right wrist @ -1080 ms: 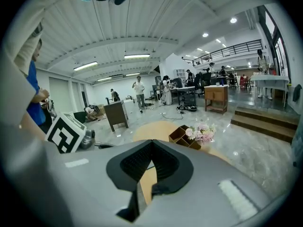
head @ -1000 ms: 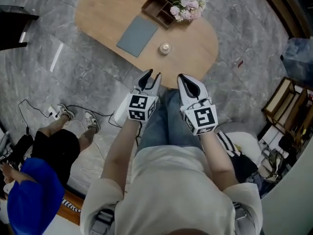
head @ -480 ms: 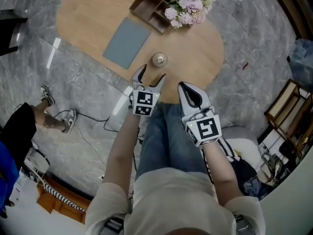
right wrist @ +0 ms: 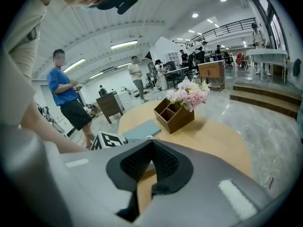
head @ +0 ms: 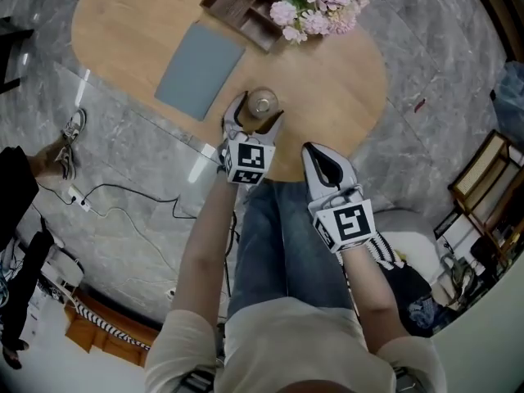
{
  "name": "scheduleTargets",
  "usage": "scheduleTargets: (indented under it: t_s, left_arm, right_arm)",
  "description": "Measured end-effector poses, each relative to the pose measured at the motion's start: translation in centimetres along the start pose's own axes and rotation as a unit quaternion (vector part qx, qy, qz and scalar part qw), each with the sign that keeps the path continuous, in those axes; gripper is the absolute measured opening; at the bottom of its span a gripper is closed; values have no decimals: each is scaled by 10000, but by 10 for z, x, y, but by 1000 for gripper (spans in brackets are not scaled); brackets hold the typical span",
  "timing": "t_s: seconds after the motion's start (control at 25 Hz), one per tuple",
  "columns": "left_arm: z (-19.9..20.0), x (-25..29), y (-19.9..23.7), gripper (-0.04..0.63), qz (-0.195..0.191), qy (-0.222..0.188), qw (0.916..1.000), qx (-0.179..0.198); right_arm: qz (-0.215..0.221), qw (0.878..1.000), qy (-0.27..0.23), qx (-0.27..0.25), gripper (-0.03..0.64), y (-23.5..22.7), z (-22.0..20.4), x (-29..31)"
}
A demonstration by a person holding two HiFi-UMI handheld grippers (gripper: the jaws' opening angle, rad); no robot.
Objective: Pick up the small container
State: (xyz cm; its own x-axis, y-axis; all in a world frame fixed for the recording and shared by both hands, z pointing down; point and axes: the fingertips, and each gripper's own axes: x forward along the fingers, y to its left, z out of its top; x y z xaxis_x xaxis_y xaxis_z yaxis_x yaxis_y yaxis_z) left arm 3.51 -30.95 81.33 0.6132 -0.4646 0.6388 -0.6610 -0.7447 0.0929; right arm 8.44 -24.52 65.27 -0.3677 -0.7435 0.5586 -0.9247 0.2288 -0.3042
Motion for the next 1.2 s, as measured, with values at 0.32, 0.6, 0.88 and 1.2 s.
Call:
scheduleTargets:
  t_s: [0.32,0.6,0.88,1.2]
  left_arm:
    - [1,28,4,390,39,75,9994,336]
    - [0,28,5,342,125,165,9985,503]
    - [-9,16,0,342,59,314,9989,348]
    - [-7,-35,-14,341,48,200,9997,127]
  right_arm:
    - [4,9998,136,128,2,-9,-21,6]
    - [-35,9998,106,171,2,-11,-21,6]
    - [-58,9999,67,140,2,-4,-20,-2]
    - [-202,9996,-178,71,2,13,-8,-23]
